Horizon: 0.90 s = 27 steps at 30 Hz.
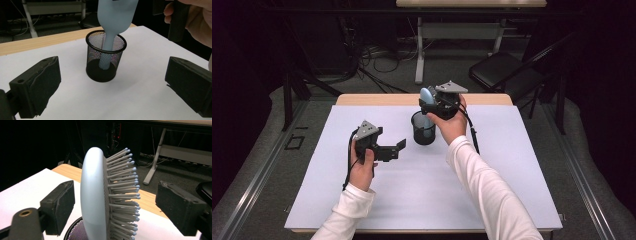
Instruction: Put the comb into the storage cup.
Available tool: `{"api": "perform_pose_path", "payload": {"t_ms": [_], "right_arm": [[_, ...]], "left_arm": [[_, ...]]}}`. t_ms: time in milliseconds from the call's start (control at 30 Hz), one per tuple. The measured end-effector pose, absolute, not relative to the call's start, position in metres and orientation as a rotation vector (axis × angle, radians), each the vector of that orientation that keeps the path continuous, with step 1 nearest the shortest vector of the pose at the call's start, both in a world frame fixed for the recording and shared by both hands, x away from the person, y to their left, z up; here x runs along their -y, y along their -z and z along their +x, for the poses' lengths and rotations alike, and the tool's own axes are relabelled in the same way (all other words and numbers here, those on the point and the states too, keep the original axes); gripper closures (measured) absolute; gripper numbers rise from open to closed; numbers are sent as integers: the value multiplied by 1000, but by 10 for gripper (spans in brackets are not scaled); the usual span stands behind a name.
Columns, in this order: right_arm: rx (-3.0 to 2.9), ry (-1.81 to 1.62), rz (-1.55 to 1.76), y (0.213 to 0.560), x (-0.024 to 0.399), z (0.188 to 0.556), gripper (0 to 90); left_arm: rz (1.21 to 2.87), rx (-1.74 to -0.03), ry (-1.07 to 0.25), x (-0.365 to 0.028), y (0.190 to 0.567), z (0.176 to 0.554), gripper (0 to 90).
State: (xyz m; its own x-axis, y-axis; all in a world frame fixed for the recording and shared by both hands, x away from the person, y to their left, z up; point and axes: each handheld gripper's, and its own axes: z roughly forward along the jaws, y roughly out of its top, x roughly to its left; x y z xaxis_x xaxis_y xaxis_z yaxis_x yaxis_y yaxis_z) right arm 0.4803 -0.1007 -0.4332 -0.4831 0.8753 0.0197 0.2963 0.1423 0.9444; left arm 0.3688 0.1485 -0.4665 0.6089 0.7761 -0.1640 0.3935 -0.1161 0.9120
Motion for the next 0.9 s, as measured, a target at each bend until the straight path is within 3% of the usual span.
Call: {"api": "perform_pose_path", "payload": {"t_ms": [467, 533, 633, 900], "right_arm": [[-1864, -1354, 1130, 431, 102, 478, 135], [-1862, -1353, 1125, 430, 102, 478, 122], [-1854, -1327, 1145, 430, 101, 478, 24], [-1857, -1344, 1156, 429, 101, 478, 25]], "left_arm": [[1731, -963, -427, -149, 466, 369, 8], [1733, -964, -426, -149, 466, 369, 8], [1736, -965, -423, -148, 466, 369, 8], [1737, -968, -421, -148, 467, 370, 8]]}}
